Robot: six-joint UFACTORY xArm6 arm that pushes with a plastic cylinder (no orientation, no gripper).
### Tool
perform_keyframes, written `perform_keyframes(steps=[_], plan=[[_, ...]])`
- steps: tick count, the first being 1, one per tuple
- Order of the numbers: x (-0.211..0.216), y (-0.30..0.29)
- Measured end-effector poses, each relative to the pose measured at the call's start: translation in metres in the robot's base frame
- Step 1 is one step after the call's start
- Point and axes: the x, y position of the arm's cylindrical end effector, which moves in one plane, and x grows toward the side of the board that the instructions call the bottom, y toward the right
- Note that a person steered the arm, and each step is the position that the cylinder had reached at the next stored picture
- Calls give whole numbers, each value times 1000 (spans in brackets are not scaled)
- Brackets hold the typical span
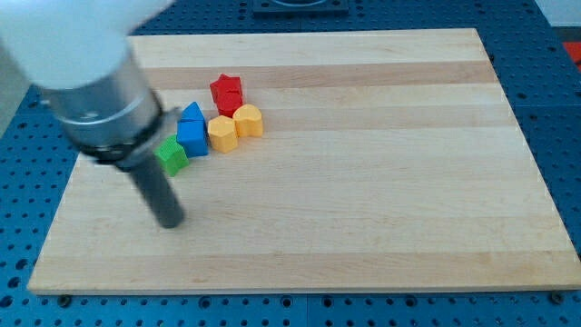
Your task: Move the your arm towards the top side of the board
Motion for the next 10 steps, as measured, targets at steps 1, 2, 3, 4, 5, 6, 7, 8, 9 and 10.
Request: perform_keyframes(steps=[1,2,3,4,5,6,7,8,9,10], plan=[[-13,79],[-38,141],[-82,199],[-127,222],[-179,226],[-228,225],[-280,194],[-310,131],[-316,31],[-294,-49]])
